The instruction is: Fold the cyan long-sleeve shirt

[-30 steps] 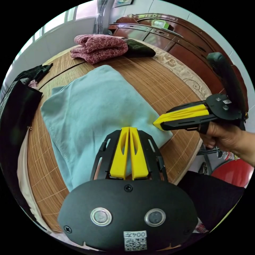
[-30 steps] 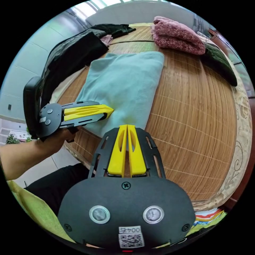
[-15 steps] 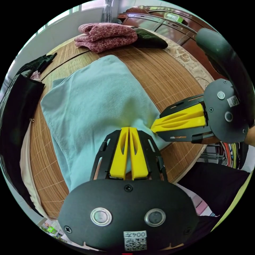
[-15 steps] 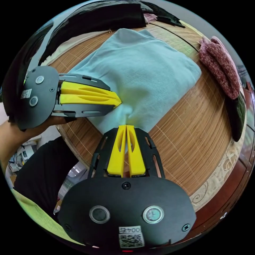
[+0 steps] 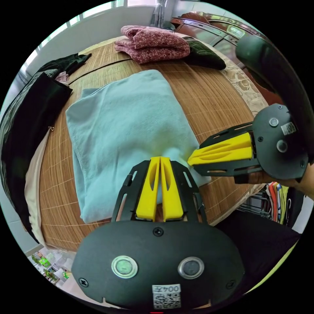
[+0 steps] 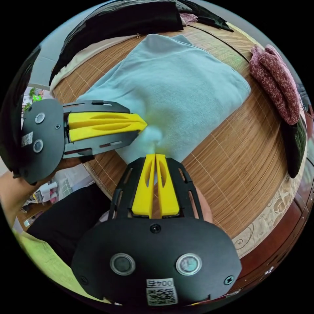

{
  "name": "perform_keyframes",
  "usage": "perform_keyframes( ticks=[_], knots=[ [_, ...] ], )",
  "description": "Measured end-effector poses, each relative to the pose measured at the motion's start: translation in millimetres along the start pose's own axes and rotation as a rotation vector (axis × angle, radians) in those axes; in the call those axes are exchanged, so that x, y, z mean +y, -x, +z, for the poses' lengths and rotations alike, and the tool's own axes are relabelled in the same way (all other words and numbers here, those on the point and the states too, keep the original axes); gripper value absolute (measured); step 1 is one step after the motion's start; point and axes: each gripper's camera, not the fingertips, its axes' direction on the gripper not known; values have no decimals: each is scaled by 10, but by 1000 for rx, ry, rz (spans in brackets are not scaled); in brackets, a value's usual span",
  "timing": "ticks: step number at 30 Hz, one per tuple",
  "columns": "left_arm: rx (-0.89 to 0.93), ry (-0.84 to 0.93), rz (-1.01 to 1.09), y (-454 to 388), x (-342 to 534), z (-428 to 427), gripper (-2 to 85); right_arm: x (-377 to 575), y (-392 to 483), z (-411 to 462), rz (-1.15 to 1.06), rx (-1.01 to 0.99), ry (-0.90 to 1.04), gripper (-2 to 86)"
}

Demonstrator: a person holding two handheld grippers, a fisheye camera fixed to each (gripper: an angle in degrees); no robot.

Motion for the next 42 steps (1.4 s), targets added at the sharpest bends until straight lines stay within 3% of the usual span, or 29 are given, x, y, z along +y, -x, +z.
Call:
perform_keyframes(
  ticks=[3, 8, 10, 13, 27, 30, 32, 34, 42],
  knots=[
    [49, 35, -14, 153, 16, -81, 5, -146, -62, 100, 25, -16, 34, -8],
    [-148, 72, -150, 729, 297, -296, 6, -395, -84, 269, 86, 17, 107, -7],
    [-132, 104, -206, 947, 452, -248, 6, -590, -59, 352, 64, 60, 197, -8],
    [-101, 50, -135, 1053, 591, -193, 6, -775, -99, 476, 57, 73, 270, -7],
    [-45, 130, -218, 1629, 601, -265, 9, -881, -485, 805, 248, 4, 214, 2],
    [97, 136, -255, 1969, 708, -384, 11, -904, -518, 871, 246, 23, 221, 5],
    [332, 113, -295, 2331, 933, -532, 16, -898, -547, 905, 240, 24, 214, 8],
    [456, 81, -378, 2587, 1240, -622, 22, -878, -602, 942, 229, 14, 203, 13],
    [542, 36, -613, 3104, 2535, -836, 78, -784, -749, 1050, 170, -12, 165, 46]
  ],
)
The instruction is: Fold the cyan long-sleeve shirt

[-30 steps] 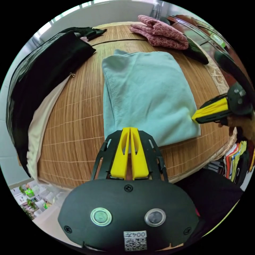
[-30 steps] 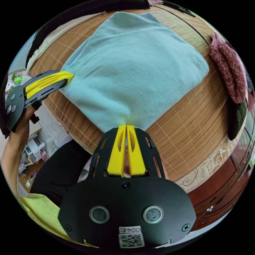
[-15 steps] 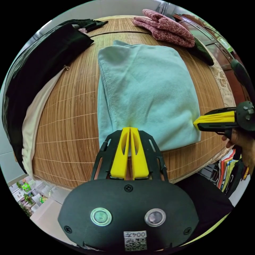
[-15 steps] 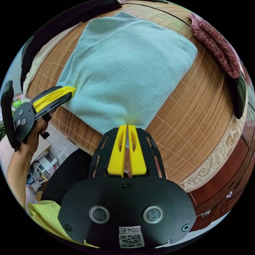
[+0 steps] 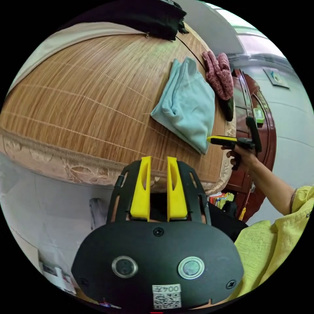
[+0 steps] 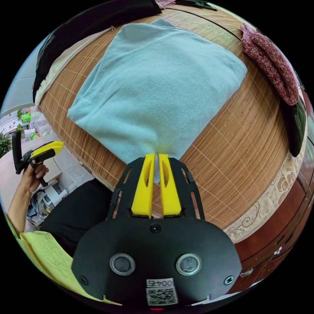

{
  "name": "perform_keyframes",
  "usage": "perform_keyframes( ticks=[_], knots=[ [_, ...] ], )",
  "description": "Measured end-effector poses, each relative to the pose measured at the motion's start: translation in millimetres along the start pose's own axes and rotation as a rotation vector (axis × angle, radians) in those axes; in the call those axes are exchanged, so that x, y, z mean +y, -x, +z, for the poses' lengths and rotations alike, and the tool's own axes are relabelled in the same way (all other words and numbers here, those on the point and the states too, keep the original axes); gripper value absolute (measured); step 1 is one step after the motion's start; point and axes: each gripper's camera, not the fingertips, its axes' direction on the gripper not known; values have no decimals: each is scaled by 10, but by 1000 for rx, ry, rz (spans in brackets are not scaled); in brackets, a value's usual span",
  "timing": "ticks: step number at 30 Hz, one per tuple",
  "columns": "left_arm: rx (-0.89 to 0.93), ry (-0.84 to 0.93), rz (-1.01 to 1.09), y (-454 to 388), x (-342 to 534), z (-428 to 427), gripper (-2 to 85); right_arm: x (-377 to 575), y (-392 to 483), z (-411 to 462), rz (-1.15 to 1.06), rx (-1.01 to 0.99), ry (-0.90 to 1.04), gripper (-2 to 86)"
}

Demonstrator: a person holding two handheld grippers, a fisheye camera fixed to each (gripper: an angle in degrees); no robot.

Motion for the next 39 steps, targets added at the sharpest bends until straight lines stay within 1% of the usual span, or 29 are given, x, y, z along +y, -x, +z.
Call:
perform_keyframes(
  ticks=[4, 6, 9, 11, 12, 13, 14, 17, 20, 23, 24, 26, 30, 35, 39],
  knots=[
    [100, -86, -48, 98, -67, -67, 106, 33, -187, 53, 48, -97, -12, 62],
    [105, -110, -53, 116, -148, -73, 121, 55, -244, 81, 61, -129, -23, 66],
    [51, -126, -29, 123, -264, -117, 146, 97, -267, 130, 53, -143, -42, 82],
    [-31, -145, 57, 83, -333, -216, 165, 119, -263, 161, 42, -159, -53, 116],
    [-48, -153, 87, 70, -351, -245, 167, 126, -259, 183, 36, -218, -60, 153],
    [-74, -162, 148, 48, -392, -297, 170, 124, -247, 193, 33, -272, -59, 161],
    [-98, -150, 205, 35, -445, -327, 172, 117, -238, 195, 33, -273, -53, 165],
    [-119, -110, 295, 60, -600, -370, 175, 102, -137, 231, -26, -193, -17, 160],
    [-97, -63, 330, 122, -729, -379, 174, 160, -38, 262, -81, -135, -18, 163],
    [-81, -18, 352, 170, -791, -366, 172, 258, 29, 232, -92, -123, -85, 171],
    [-80, -13, 352, 177, -799, -371, 171, 298, 53, 218, -93, -112, -126, 176],
    [-69, -9, 340, 214, -824, -412, 172, 317, 67, 266, -85, -111, -141, 175],
    [-46, 15, 323, 264, -865, -484, 170, 302, 36, 454, -23, -75, -149, 129],
    [-4, 38, 265, 410, -956, -615, 144, 244, 63, 538, -36, -75, -88, 119],
    [-24, 60, 259, 489, -1014, -656, 127, 250, 116, 597, -70, -91, -64, 119]
  ],
)
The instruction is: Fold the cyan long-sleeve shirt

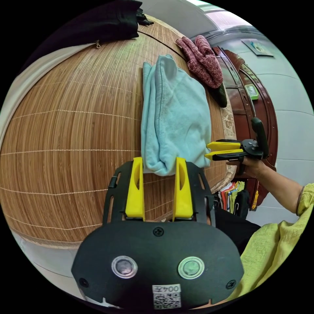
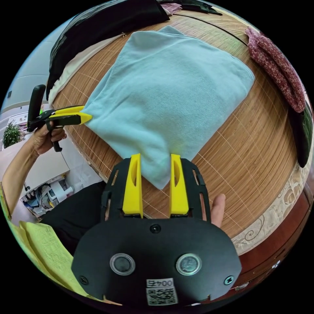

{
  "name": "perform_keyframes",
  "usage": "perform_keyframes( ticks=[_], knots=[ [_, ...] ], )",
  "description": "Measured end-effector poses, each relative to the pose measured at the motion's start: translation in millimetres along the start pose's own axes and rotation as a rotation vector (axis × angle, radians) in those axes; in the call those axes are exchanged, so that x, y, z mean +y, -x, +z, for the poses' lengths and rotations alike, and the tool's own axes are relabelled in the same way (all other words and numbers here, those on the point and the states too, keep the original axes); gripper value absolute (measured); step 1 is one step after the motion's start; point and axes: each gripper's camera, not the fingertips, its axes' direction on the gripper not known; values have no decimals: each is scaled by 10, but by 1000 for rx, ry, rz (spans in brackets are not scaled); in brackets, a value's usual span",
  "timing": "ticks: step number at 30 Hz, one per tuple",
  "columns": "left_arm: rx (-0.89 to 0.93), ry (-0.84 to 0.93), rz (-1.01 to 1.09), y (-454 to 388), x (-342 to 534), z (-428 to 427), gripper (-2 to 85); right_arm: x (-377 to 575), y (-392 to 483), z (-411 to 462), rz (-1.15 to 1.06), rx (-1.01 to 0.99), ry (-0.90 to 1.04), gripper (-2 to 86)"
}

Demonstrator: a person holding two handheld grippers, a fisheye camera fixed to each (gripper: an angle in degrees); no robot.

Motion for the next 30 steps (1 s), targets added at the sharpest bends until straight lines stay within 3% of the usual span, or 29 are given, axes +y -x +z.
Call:
perform_keyframes(
  ticks=[5, 12, 16, 20, 24, 26, 30],
  knots=[
    [14, 69, -20, 138, -97, -153, 94, 44, 242, 11, -38, 80, 17, 122],
    [85, 200, -61, 273, -294, -376, 77, 139, 1139, -250, -238, 97, -242, 150],
    [67, 244, -34, 267, -364, -503, 75, -42, 1689, 27, -393, 164, -207, 159],
    [115, 203, -50, 374, -307, -644, 73, -215, 1816, 227, -358, 342, -174, 96],
    [182, 65, -57, 590, -115, -860, 83, -229, 1543, 90, -258, 172, -178, 56],
    [246, -52, -73, 801, 114, -974, 119, -187, 1368, -4, -209, 70, -191, 51],
    [356, -101, -120, 1017, 348, -829, 190, -131, 1175, -141, -187, -26, -202, 48]
  ],
)
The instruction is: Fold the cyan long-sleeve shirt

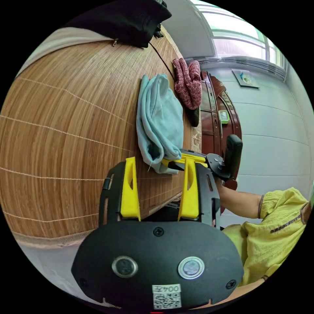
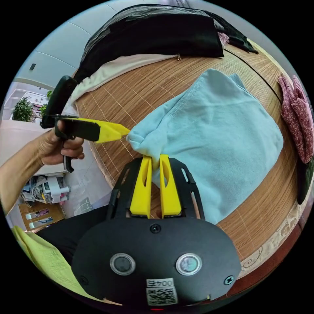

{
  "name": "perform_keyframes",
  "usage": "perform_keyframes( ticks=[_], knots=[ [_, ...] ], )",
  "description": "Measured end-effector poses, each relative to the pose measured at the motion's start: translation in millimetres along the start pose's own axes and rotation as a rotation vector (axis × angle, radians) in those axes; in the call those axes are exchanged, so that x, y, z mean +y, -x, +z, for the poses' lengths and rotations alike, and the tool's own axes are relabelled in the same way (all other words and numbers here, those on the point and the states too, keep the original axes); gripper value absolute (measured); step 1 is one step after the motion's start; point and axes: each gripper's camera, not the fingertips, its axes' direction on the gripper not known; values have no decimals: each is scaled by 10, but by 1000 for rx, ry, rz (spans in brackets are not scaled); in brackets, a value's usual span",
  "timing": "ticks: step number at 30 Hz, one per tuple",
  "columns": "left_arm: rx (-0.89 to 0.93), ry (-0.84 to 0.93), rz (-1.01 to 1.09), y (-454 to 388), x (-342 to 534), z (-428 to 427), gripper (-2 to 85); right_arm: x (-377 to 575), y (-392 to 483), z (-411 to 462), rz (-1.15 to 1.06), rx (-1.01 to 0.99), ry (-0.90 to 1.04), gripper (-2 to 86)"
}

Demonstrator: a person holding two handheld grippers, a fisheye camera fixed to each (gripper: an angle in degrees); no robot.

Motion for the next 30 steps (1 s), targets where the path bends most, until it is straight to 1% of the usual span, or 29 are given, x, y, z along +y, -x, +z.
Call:
perform_keyframes(
  ticks=[2, 5, 7, 8, 10, 12, 14, 16, 17, 19, 26, 28, 30],
  knots=[
    [9, 2, 19, 60, 29, 124, 217, -12, -24, -31, 0, -4, 8, 48],
    [78, -46, 33, 82, 7, 238, 237, -20, -71, -103, 1, -10, 16, 52],
    [93, -61, 30, 79, -32, 291, 239, 10, -122, -218, -6, -34, 19, 64],
    [76, -60, 23, 86, -55, 325, 236, 25, -138, -259, -9, -40, 24, 69],
    [57, -56, 5, 123, -75, 364, 223, 152, -254, -476, 8, -6, 30, 112],
    [34, -57, -36, 187, -84, 372, 199, 305, -428, -651, 52, 38, 42, 120],
    [22, -58, -91, 272, -89, 360, 172, 480, -666, -763, 114, 79, 78, 106],
    [28, -61, -106, 304, -90, 354, 163, 686, -963, -805, 184, 133, 148, 81],
    [22, -57, -109, 312, -92, 361, 160, 726, -1025, -817, 201, 141, 150, 78],
    [23, -53, -118, 326, -95, 372, 155, 812, -1183, -922, 196, 101, 95, 76],
    [-12, -25, -119, 292, -140, 493, 147, 830, -1503, -1319, 175, 78, 107, 76],
    [-27, -19, -124, 279, -155, 547, 147, 881, -1667, -1517, 145, 41, 91, 75],
    [-44, -17, -123, 250, -168, 602, 147, 903, -1821, -1666, 163, -2, 87, 78]
  ],
)
